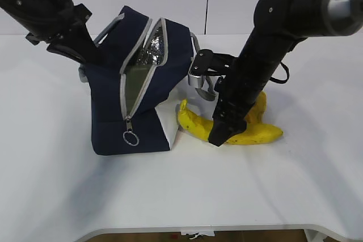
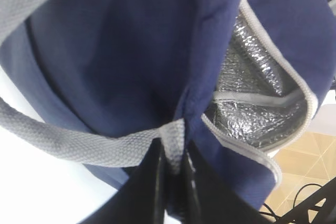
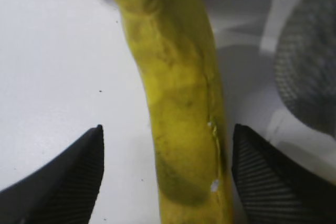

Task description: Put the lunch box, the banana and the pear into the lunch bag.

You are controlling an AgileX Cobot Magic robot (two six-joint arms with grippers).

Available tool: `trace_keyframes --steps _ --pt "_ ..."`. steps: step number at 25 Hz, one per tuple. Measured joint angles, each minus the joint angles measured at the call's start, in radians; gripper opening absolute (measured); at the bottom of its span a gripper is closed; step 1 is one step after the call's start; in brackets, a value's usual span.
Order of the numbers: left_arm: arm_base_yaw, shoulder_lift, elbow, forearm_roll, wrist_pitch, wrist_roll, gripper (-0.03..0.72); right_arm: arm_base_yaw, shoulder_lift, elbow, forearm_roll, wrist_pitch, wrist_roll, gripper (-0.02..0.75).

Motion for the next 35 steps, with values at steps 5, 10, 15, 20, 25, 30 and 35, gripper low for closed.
trace_keyframes --steps 5,10,15,20,25,30,35 --pt "0.0 0.0 0.0 0.004 0.0 0.0 0.015 0.0 0.006 0.0 -0.002 -0.002 -0.011 0.58" --pt "0.0 0.0 0.0 0.004 0.0 0.0 0.015 0.0 0.017 0.0 -0.007 -0.002 -0.015 0.58" --pt "0.0 0.0 0.0 0.004 0.0 0.0 0.015 0.0 0.017 0.0 0.0 -0.002 -0.015 0.58" --pt "0.0 0.0 0.0 0.008 0.0 0.0 0.015 0.0 0.025 0.0 0.022 -0.002 -0.015 0.58" --pt "0.0 0.0 0.0 0.013 0.002 0.0 0.015 0.0 0.027 0.0 0.037 -0.006 -0.015 0.578" --pt "0.0 0.0 0.0 0.013 0.002 0.0 0.015 0.0 0.027 0.0 0.037 -0.014 -0.015 0.433" --pt "0.0 0.0 0.0 0.014 0.002 0.0 0.015 0.0 0.027 0.0 0.037 -0.014 -0.015 0.321"
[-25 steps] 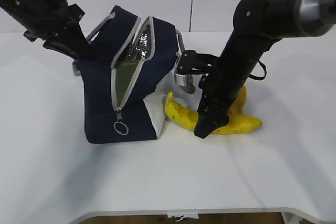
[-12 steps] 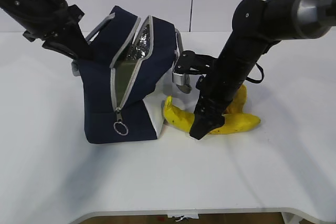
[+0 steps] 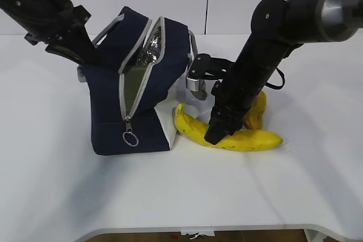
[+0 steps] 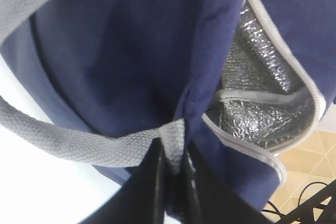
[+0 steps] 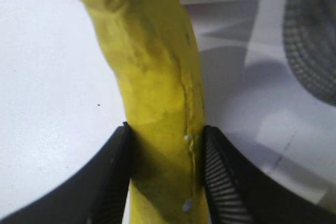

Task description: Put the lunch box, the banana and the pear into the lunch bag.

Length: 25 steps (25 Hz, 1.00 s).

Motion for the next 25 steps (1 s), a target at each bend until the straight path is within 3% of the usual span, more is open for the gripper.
trace_keyframes --steps 8,15,25 --pt "0.0 0.0 0.0 0.002 0.0 0.0 0.015 0.0 0.004 -0.119 -0.004 0.173 0.07 0.309" --pt "0.0 0.0 0.0 0.004 0.0 0.0 0.015 0.0 0.004 -0.196 -0.06 0.197 0.347 0.309" --pt "0.0 0.0 0.0 0.006 0.0 0.0 0.015 0.0 -0.065 -0.192 -0.101 0.201 0.559 0.308"
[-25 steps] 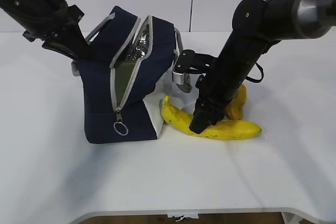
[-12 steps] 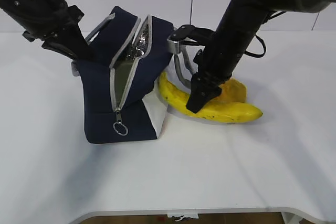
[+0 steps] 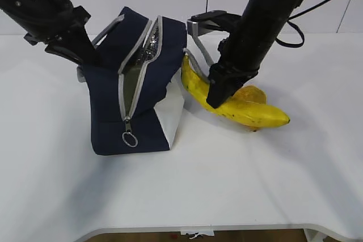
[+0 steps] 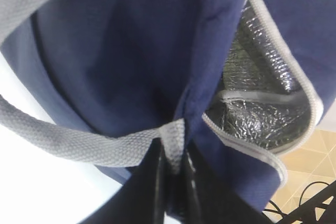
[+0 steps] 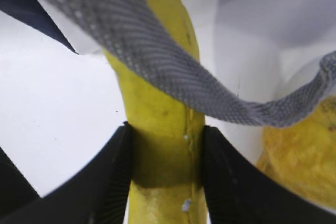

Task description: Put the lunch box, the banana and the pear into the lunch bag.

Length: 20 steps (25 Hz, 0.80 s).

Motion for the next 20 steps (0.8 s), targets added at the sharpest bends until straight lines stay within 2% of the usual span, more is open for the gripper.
trace_keyframes --steps 11,17,20 --pt "0.0 0.0 0.0 0.002 0.0 0.0 0.015 0.0 -0.128 0.213 0.038 0.0 0.035 0.308" --pt "0.0 0.0 0.0 -0.008 0.0 0.0 0.015 0.0 -0.236 0.221 0.088 0.002 0.04 0.308" --pt "0.0 0.0 0.0 -0.038 0.0 0.0 0.015 0.0 -0.275 0.167 0.125 0.007 0.045 0.307"
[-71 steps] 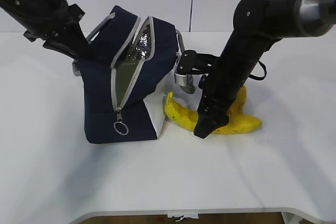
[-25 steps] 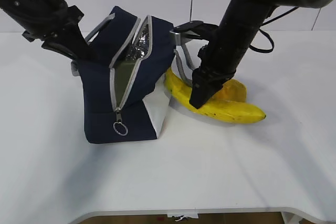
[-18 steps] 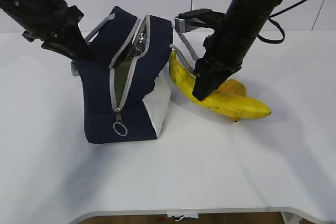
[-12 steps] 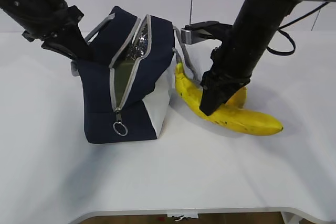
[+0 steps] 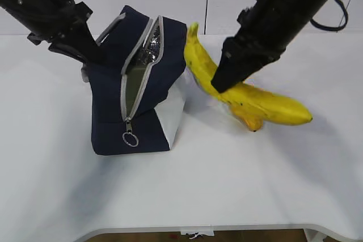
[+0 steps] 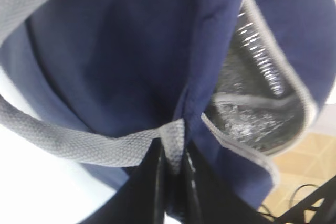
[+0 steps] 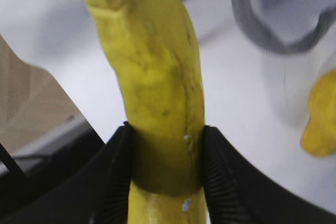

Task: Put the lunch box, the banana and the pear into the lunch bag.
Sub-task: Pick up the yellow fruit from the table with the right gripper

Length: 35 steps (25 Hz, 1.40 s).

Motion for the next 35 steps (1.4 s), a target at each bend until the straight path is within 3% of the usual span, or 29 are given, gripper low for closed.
trace_keyframes --steps 5,14,19,25,31,35 --pt "0.0 0.0 0.0 -0.042 0.0 0.0 0.015 0.0 -0.007 -0.102 0.162 -0.014 0.069 0.307" --pt "0.0 0.0 0.0 -0.064 0.0 0.0 0.015 0.002 0.067 -0.115 0.618 -0.326 0.151 0.307" --pt "0.0 0.0 0.0 -0.067 0.0 0.0 0.015 0.002 0.177 -0.115 0.778 -0.424 0.152 0.307" --pt "0.0 0.0 0.0 -0.067 0.0 0.0 0.015 0.002 0.269 -0.115 0.808 -0.458 0.139 0.307" --pt "0.0 0.0 -0.027 -0.069 0.002 0.0 0.015 0.002 0.29 -0.115 0.672 -0.528 0.134 0.307" --pt "0.0 0.0 -0.061 -0.112 0.006 -0.013 0.015 0.002 0.304 -0.117 0.663 -0.556 0.134 0.307"
